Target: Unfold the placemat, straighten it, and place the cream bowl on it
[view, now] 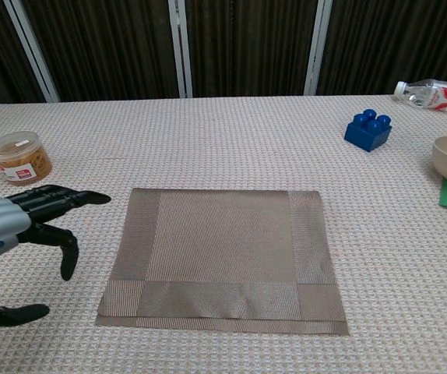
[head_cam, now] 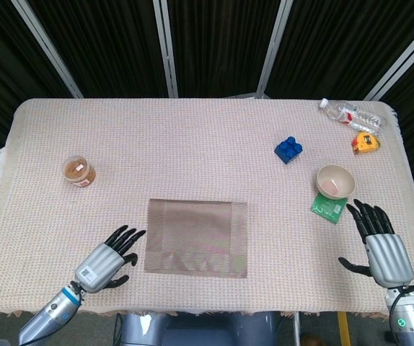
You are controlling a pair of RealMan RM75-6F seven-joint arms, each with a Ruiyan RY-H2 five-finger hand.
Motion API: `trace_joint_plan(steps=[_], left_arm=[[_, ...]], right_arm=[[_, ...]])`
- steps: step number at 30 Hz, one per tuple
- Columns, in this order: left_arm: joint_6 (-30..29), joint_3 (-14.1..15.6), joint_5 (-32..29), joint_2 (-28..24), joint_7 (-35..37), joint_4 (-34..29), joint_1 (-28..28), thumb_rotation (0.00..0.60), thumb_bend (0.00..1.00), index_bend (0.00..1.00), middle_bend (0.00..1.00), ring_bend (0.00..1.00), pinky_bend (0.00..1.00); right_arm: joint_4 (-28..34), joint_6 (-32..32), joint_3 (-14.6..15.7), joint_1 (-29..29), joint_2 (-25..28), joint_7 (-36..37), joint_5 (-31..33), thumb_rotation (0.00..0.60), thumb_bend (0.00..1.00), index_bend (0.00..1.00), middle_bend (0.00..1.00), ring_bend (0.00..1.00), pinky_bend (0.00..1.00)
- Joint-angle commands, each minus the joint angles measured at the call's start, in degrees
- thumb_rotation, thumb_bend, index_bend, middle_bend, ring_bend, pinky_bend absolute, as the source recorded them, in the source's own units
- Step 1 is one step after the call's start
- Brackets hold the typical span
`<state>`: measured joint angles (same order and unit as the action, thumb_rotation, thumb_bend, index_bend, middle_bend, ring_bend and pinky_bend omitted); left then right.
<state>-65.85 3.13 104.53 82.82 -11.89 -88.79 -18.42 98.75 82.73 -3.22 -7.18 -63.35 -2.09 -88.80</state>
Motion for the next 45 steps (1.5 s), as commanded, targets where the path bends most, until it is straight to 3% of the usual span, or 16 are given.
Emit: trace_joint_plan(steps=[1, 20, 45], left_arm=[[2.0, -1.0, -1.5, 3.3, -2.4, 2.5, -1.2, 0.600, 0.34, 0.50, 0.00, 0.00, 0.00], [2.5, -0.9, -3.9, 12.0, -5.2, 13.0, -2.4, 0.600, 0.34, 0.50, 0.00, 0.00, 0.00], [2.2, 0.2, -5.5, 14.6, -5.8, 15.4, -3.7, 0.600, 0.41, 0.52, 0.00, 0.00, 0.00]], right_arm=[[0.0, 0.1, -0.1, 0.0, 0.2, 0.5, 0.1, 0.600, 0.00, 0.00, 0.00, 0.00, 0.00], [-0.4, 0.0, -0.4, -0.2, 0.8, 3.2, 0.5, 0.600, 0.00, 0.00, 0.00, 0.00, 0.00], [-0.9, 0.5, -0.5, 0.0, 0.9, 3.7, 0.8, 0.600, 0.00, 0.00, 0.00, 0.00, 0.00]])
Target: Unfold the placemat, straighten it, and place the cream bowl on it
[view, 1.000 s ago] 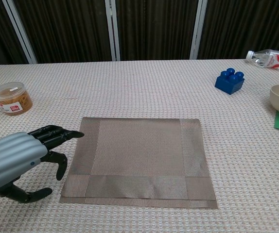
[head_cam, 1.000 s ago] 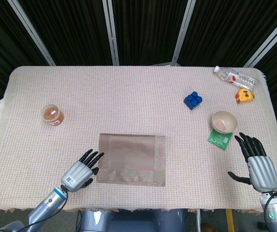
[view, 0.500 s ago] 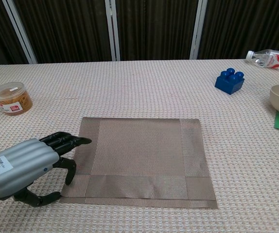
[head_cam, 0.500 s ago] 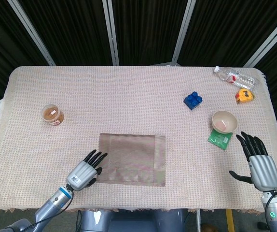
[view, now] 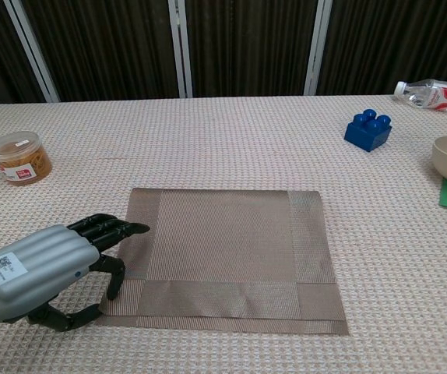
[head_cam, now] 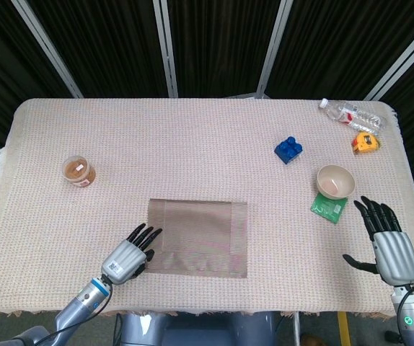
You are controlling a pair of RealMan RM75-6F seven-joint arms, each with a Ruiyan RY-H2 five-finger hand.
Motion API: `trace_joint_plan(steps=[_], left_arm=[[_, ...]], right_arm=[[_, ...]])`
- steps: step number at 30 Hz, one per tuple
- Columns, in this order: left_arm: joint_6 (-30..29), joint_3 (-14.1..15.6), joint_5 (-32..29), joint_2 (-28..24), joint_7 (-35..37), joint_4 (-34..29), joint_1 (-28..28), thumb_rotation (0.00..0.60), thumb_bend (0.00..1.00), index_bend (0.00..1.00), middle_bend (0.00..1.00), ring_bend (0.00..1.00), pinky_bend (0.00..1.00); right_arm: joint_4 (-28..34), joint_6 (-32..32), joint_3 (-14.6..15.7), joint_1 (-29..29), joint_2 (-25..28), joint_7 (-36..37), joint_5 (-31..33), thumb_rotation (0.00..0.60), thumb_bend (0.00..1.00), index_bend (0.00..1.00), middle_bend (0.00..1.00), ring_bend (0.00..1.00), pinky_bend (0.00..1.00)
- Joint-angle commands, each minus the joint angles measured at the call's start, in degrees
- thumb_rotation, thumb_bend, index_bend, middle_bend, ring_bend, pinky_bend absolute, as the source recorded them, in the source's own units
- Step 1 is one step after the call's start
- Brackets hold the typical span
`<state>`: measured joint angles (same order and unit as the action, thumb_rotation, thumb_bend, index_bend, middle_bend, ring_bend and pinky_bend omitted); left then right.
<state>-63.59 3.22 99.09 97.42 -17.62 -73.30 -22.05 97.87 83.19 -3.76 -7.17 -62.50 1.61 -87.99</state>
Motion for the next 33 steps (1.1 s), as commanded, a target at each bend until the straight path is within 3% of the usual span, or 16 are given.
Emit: trace_joint_plan(steps=[1, 23, 27, 33], left_arm=[[0.0, 0.1, -0.1, 0.0, -0.2, -0.1, -0.1, 0.600, 0.41, 0.52, 0.00, 0.00, 0.00], [0.4, -0.3, -2.7, 1.1, -1.4, -1.4, -1.0, 0.600, 0.50, 0.71, 0.00, 0.00, 0.00], [-0.2, -2.2, -3.5, 0.7, -0.7, -3.7, -1.8, 0.600, 0.50, 0.72, 0.00, 0.00, 0.00], [1.4, -9.6, -8.6, -1.0, 1.9, -10.5, -5.0, 0.600, 0.50, 0.72, 0.00, 0.00, 0.00]], right_arm=[[0.0, 0.0, 0.0, 0.0, 0.0, 0.0, 0.0, 0.600, 0.00, 0.00, 0.00, 0.00, 0.00], [0.3, 0.8, 0.0, 0.3, 0.5, 0.7, -0.5, 0.600, 0.00, 0.00, 0.00, 0.00, 0.00], [0.4, 0.9, 0.0, 0.3, 0.6, 0.8, -0.5, 0.600, 0.00, 0.00, 0.00, 0.00, 0.00], [0.4, 0.9, -0.1, 0.3, 0.6, 0.7, -0.2, 0.600, 0.00, 0.00, 0.00, 0.00, 0.00]])
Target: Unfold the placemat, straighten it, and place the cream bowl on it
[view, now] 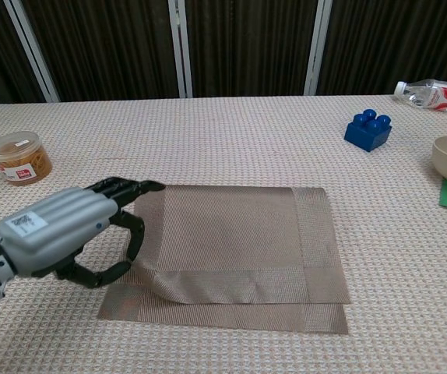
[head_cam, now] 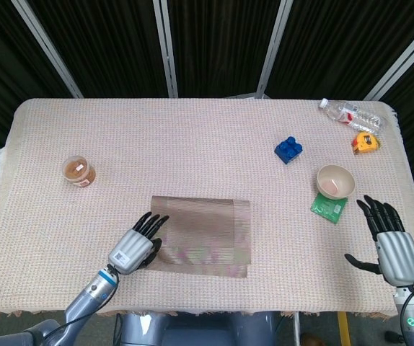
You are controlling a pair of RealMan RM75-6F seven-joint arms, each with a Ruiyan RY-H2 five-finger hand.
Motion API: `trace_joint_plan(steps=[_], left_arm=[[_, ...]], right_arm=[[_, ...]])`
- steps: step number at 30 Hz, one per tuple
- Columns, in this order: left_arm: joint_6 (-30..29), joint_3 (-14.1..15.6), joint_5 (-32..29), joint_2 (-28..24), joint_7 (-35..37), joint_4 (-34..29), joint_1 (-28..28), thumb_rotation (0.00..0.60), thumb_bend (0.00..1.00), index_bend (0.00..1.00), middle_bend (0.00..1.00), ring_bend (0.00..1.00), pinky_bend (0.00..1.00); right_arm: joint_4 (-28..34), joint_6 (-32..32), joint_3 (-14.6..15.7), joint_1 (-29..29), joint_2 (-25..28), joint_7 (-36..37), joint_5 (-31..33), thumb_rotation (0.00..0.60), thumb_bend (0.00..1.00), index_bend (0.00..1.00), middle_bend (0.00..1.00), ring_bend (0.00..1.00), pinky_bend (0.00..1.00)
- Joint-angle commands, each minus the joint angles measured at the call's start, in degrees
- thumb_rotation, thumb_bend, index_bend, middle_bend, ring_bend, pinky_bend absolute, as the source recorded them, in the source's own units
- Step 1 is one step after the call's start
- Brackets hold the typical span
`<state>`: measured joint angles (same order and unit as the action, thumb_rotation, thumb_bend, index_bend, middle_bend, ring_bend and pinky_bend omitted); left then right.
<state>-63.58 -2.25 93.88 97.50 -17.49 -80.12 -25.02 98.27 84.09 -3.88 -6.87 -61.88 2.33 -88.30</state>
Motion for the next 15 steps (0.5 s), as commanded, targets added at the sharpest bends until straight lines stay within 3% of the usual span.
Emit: trace_joint_plan(steps=[1, 7, 15], left_arm=[[1.7, -5.0, -4.2, -1.2, 2.3, -4.4, -2.4, 0.600, 0.50, 0.73, 0.00, 0.00, 0.00], [6.7, -15.4, -14.0, -2.2, 3.9, -6.5, -7.7, 0.600, 0.50, 0.73, 0.00, 0.00, 0.00], [13.6, -27.3, -31.6, -0.2, 6.2, -0.5, -15.8, 0.600, 0.50, 0.74, 0.00, 0.00, 0.00]], right_arm=[[0.0, 0.0, 0.0, 0.0, 0.0, -0.1, 0.1, 0.600, 0.00, 0.00, 0.00, 0.00, 0.00], [-0.2, -0.3, -0.4, -0.1, 0.1, -0.4, 1.0, 0.600, 0.00, 0.00, 0.00, 0.00, 0.00], [-0.6, -1.4, -0.9, -0.4, -0.2, -1.7, 3.0, 0.600, 0.00, 0.00, 0.00, 0.00, 0.00]])
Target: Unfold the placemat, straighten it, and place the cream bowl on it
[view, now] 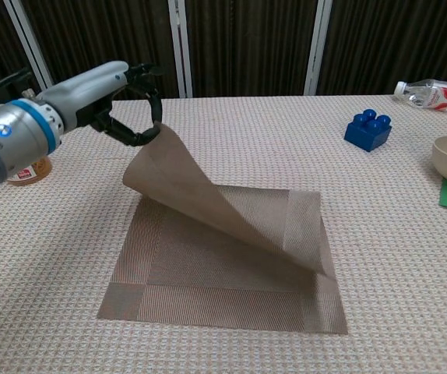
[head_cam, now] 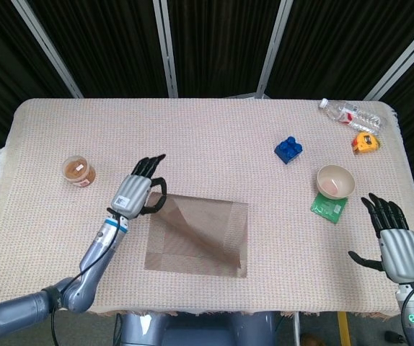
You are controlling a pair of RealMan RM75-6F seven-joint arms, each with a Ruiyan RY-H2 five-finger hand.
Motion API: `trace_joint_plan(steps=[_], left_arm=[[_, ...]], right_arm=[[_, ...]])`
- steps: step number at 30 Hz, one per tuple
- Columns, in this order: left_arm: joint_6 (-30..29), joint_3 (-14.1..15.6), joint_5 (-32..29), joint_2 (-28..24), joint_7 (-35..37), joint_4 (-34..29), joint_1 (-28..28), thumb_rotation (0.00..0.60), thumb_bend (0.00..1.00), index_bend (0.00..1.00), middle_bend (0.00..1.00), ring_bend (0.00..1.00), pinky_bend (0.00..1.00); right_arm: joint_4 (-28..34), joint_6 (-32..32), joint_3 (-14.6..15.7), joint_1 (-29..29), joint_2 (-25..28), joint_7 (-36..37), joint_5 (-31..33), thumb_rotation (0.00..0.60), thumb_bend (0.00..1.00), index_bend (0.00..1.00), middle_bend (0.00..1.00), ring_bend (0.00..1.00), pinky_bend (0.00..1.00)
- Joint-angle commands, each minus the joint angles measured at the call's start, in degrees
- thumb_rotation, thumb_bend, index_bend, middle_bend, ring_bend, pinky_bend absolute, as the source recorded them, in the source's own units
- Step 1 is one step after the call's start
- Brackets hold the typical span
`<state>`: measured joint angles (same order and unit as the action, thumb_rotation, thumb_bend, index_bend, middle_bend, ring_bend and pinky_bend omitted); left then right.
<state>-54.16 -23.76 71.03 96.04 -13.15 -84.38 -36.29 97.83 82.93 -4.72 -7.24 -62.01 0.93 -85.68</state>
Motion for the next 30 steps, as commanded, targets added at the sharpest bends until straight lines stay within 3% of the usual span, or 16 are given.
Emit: trace_joint_plan(steps=[1, 6, 10, 22, 23, 24, 27, 28, 30], left_arm=[[5.3, -6.9, -11.8, 1.6, 2.1, 5.2, -5.5, 0.600, 0.50, 0.74, 0.00, 0.00, 0.00], [7.3, -8.9, -19.2, 3.6, 2.3, 12.7, -9.0, 0.600, 0.51, 0.74, 0.00, 0.00, 0.00], [8.6, -8.6, -20.8, 5.3, 3.6, 19.2, -11.0, 0.600, 0.51, 0.74, 0.00, 0.00, 0.00], [9.1, -7.3, -19.0, 7.3, 10.2, 31.4, -13.3, 0.600, 0.49, 0.72, 0.00, 0.00, 0.00], [9.0, -7.1, -18.9, 7.3, 10.6, 32.0, -13.3, 0.600, 0.46, 0.69, 0.00, 0.00, 0.00], [8.9, -6.8, -18.7, 7.2, 10.8, 32.6, -13.4, 0.600, 0.39, 0.59, 0.00, 0.00, 0.00], [8.8, -5.7, -18.2, 6.7, 10.9, 33.3, -13.1, 0.600, 0.15, 0.15, 0.00, 0.00, 0.00], [9.0, -5.3, -18.2, 6.4, 10.5, 33.3, -13.0, 0.600, 0.10, 0.05, 0.00, 0.00, 0.00], [8.5, -4.1, -17.5, 5.2, 9.3, 32.8, -12.5, 0.600, 0.07, 0.00, 0.00, 0.00, 0.00]], right_arm=[[-0.1, -0.4, -0.1, -0.1, -0.1, -0.6, 0.6, 0.600, 0.00, 0.00, 0.00, 0.00, 0.00], [0.0, -0.8, -0.2, -0.1, -0.2, -1.8, 1.5, 0.600, 0.00, 0.00, 0.00, 0.00, 0.00], [-0.1, -1.6, -0.3, -0.4, -0.4, -2.4, 2.4, 0.600, 0.00, 0.00, 0.00, 0.00, 0.00], [0.1, -2.3, -0.1, -0.5, -0.5, -3.7, 2.8, 0.600, 0.00, 0.00, 0.00, 0.00, 0.00], [0.1, -2.3, -0.1, -0.5, -0.5, -3.7, 2.9, 0.600, 0.00, 0.00, 0.00, 0.00, 0.00], [0.1, -2.4, -0.1, -0.5, -0.5, -3.7, 2.9, 0.600, 0.00, 0.00, 0.00, 0.00, 0.00], [0.1, -2.5, 0.0, -0.5, -0.5, -3.7, 2.9, 0.600, 0.00, 0.00, 0.00, 0.00, 0.00], [0.2, -2.5, 0.0, -0.5, -0.4, -3.7, 2.9, 0.600, 0.00, 0.00, 0.00, 0.00, 0.00], [0.2, -2.4, 0.1, -0.5, -0.4, -3.7, 2.7, 0.600, 0.00, 0.00, 0.00, 0.00, 0.00]])
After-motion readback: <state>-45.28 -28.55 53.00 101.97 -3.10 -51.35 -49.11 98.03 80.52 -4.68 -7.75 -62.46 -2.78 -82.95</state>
